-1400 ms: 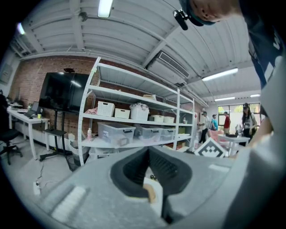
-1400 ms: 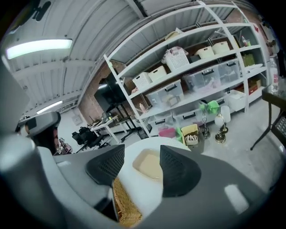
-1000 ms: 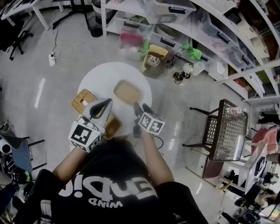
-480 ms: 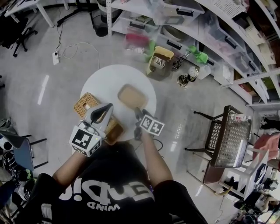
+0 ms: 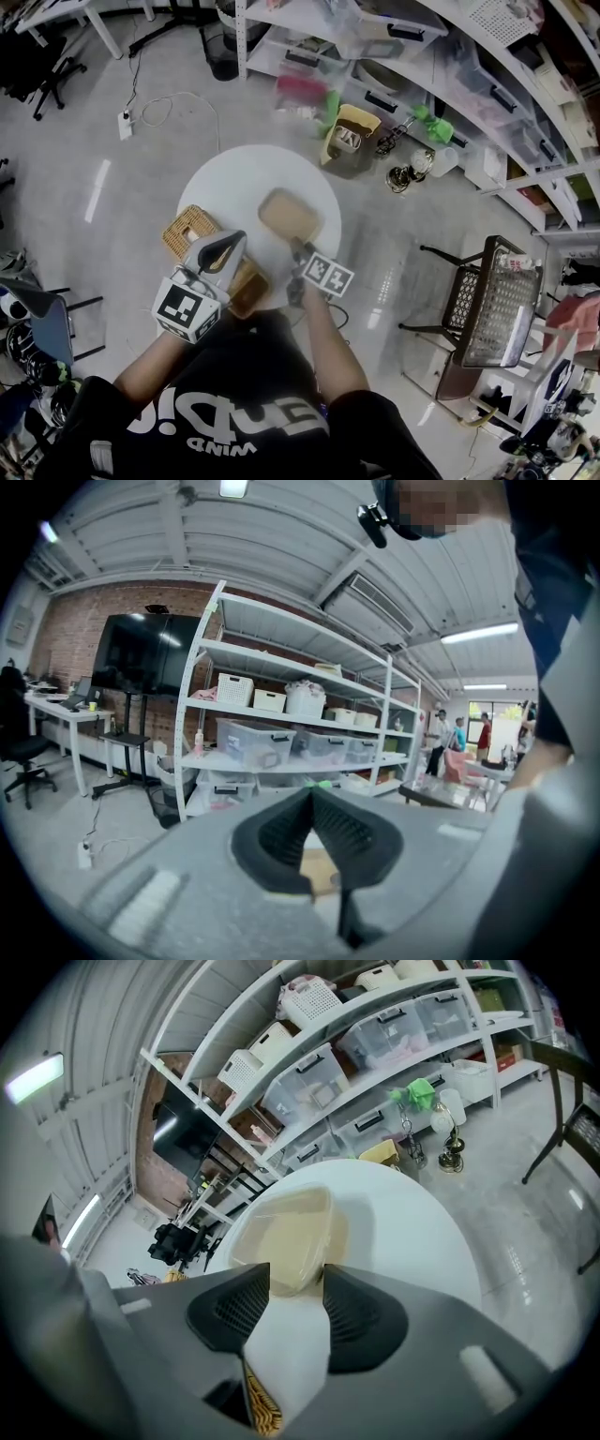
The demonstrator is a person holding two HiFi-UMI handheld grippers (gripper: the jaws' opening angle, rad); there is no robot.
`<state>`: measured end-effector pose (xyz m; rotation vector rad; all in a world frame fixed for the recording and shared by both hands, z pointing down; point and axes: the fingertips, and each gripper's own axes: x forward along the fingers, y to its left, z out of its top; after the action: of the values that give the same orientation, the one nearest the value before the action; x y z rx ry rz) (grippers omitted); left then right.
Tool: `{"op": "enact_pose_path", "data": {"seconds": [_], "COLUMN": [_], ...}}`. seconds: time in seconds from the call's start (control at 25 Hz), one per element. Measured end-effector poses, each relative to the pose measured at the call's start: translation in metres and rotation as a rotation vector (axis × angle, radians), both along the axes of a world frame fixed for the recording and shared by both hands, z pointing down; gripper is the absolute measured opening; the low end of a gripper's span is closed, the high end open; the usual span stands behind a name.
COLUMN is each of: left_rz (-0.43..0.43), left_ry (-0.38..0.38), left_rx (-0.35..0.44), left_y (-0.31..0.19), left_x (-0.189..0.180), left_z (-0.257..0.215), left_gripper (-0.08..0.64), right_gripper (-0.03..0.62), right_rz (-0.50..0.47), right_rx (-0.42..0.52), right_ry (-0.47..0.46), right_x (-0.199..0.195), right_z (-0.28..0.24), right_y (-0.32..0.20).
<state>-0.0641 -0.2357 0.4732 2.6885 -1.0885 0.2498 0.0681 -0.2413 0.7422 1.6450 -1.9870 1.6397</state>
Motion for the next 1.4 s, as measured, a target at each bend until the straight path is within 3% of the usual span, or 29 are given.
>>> {"op": "enact_pose_path", "data": {"seconds": [0.72,1.4], "left_rz": [0.002,0.015], "left_ry": [0.005,0.036], "left_rx": [0.003,0.017], "left_y": [0.005,0.023], "left_x": [0.003,0.016], "left_z": [-0.002,-0.012], "left_gripper": [0.002,0.002], "right_gripper": [0.126,0.049], "right_rz": [0.004,0.023], "right_rx": [-0.005,0.098], "right_ry": [0.027,-0.041], "right_x": [0.005,0.010], "right_z": [-0.007,-0.048], "right_y": [0.007,0.008]}}
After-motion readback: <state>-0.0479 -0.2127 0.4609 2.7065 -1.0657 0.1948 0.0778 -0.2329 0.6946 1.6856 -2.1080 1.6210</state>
